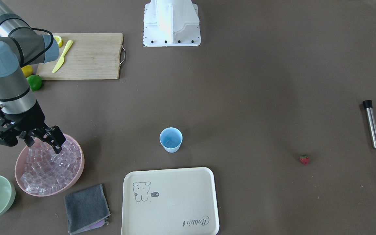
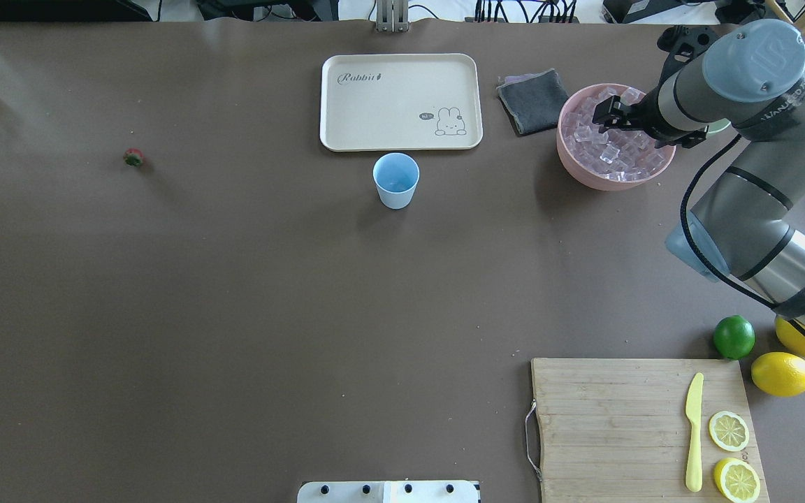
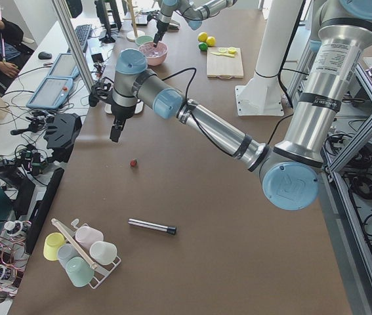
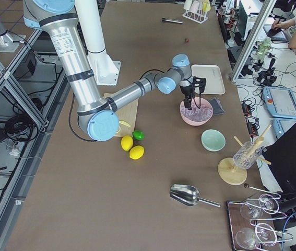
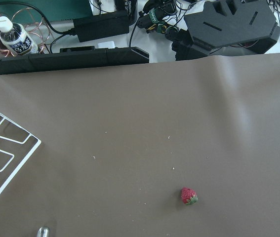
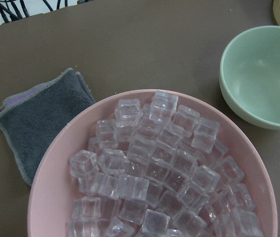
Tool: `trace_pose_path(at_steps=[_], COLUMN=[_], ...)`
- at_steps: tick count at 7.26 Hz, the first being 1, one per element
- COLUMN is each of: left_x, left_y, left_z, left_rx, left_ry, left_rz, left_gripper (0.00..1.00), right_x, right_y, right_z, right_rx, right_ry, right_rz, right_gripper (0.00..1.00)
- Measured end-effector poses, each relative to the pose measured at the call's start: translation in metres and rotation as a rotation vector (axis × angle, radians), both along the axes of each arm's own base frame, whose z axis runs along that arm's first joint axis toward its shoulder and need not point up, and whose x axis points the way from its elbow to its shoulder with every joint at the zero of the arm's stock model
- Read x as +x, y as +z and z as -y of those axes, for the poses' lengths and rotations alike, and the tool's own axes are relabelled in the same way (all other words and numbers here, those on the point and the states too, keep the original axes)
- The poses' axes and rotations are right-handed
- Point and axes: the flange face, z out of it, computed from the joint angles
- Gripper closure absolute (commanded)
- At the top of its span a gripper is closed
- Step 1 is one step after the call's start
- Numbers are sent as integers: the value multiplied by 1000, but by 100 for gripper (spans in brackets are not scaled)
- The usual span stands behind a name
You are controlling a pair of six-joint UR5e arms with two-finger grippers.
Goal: Mash ice and strawberries in cup
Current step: 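Lower the right gripper into the pink bowl and grasp another ice cube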
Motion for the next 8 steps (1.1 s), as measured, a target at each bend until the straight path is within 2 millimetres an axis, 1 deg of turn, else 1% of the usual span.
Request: trace_pose_path(at_steps=[1,2,3,4,6,8], left_x=[0,0,0,0,0,0], left_y=[-1,-1,-2,-2,-2,-1], left_z=[0,0,0,0,0,-1], left_rx=[1,3,5,6,7,5], left_ry=[0,0,0,1,1,1], left_rz=[0,-1,-1,0,0,0], left_gripper=[2,2,2,2,2,2], right_x=[-8,-20,-30,-35,-41,-43], right_y=[8,15,19,22,28,30], right_z=[7,9,8,6,5,6], right_rx=[-22,-34,-39,-41,-45,-46], right_ry=[12,9,4,-1,-11,-15], right_rz=[-10,-21,-31,-38,-49,-53], right_gripper=[9,15,16,31,36,43])
